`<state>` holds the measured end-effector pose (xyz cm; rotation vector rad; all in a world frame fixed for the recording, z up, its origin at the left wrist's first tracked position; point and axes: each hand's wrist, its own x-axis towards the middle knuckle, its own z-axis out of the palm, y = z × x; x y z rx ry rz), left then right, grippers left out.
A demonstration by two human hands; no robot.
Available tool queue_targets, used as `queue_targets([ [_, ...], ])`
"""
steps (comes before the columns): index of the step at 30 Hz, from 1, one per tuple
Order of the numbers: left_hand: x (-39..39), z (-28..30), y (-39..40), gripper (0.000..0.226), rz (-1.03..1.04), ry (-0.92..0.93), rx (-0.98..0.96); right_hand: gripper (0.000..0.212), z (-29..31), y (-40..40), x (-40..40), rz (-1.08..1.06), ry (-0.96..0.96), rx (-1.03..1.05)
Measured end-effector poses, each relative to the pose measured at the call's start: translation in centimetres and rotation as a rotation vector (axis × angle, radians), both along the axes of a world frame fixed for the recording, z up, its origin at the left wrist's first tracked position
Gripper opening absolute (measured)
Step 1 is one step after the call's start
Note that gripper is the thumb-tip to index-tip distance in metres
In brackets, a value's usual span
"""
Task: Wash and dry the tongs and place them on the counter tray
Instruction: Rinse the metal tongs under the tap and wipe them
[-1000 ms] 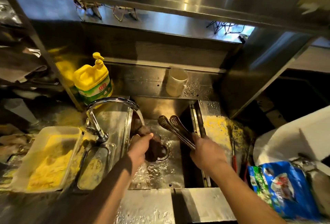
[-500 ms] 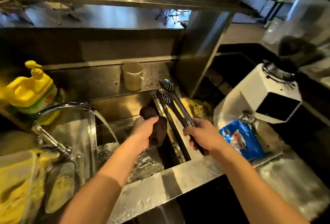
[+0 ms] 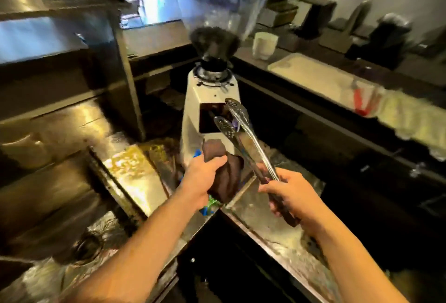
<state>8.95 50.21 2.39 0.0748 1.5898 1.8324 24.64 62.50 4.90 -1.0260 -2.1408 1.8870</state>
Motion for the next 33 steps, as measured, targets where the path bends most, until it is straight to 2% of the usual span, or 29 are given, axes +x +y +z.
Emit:
queue_targets([
  [6, 4.4, 1.1, 10.3, 0.006, -0.117, 0.003, 0.021, 0.028, 1.1, 7.4, 4.9, -0.207, 0.053, -0.072],
  [8, 5.5, 1.5, 13.3, 0.002, -0.126, -0.027, 0.008, 0.031, 1.8, 9.6, 5.7, -0.268, 0.077, -0.106],
  [13, 6.5, 2.2, 18.3, 0.032, -0.126, -0.079, -0.01, 0.032, 4.5, 14.7, 5.3, -0.401, 0.107, -0.24],
  [16, 6.2, 2.5, 20.5, 0.026, -0.102, -0.034, -0.035, 0.031, 6.8, 18.4, 3.4, -0.412, 0.104, -0.183],
  [18, 5.9, 2.6, 21.6, 0.012, -0.114, -0.02, -0.049, 0.024, 8.4, 21.1, 1.5, -0.413, 0.077, -0.108],
  [21, 5.4, 2.4, 22.4, 0.009, -0.144, -0.016, -0.036, 0.022, 10.0, 24.8, -1.7, -0.375, -0.044, 0.096],
  [25, 4.7, 1.9, 22.9, 0.007, -0.166, -0.008, -0.002, 0.035, 10.6, 28.2, -5.3, -0.272, -0.376, 0.29],
  [28, 4.0, 1.6, 23.1, 0.011, -0.164, -0.016, 0.015, 0.031, 10.6, 29.2, -7.2, -0.113, -0.605, 0.615],
  [31, 3.5, 1.3, 23.3, 0.017, -0.149, -0.017, 0.003, 0.031, 9.8, 30.4, -8.4, -0.098, -0.694, 0.823],
  [33, 3.1, 1.1, 23.4, 0.019, -0.144, -0.027, 0.005, 0.03, 9.2, 31.1, -8.9, -0.108, -0.712, 0.86],
])
